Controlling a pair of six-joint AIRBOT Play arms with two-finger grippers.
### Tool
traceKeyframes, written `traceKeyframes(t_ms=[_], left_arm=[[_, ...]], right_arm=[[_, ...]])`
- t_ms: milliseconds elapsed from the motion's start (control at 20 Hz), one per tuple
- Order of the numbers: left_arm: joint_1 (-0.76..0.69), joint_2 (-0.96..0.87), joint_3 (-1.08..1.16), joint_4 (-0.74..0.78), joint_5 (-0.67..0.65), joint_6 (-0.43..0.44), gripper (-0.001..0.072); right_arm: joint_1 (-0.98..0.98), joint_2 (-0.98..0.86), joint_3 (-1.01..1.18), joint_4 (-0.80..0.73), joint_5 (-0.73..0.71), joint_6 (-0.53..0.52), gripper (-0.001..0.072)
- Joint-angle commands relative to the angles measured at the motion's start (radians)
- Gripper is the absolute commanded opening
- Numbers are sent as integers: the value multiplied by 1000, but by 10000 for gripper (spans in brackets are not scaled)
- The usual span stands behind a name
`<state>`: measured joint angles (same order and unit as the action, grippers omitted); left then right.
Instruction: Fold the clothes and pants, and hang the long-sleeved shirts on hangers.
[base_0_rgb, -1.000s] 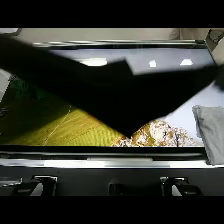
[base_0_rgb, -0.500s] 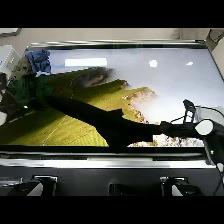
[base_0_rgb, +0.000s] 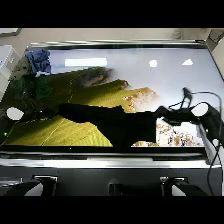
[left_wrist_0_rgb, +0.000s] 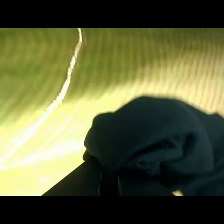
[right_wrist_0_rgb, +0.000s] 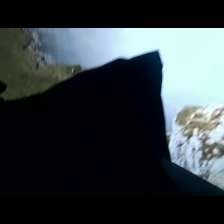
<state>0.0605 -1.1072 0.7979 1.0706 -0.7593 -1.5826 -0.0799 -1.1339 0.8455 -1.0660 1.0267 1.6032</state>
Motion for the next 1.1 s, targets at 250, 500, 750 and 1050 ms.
traceKeyframes(t_ms=[250,500,750,1050], left_arm=[[1,-3,-1,-6,-155,95,27],[0,14,-1,-6,-175,95,27],[0,19,-1,-6,-176,94,27],[1,23,0,-6,-176,95,28]], right_arm=[[335,30,-422,346,45,-56,622],[417,29,-431,536,-209,-70,587],[523,-53,-431,592,-328,-44,548],[544,-98,-363,603,-401,-78,35]])
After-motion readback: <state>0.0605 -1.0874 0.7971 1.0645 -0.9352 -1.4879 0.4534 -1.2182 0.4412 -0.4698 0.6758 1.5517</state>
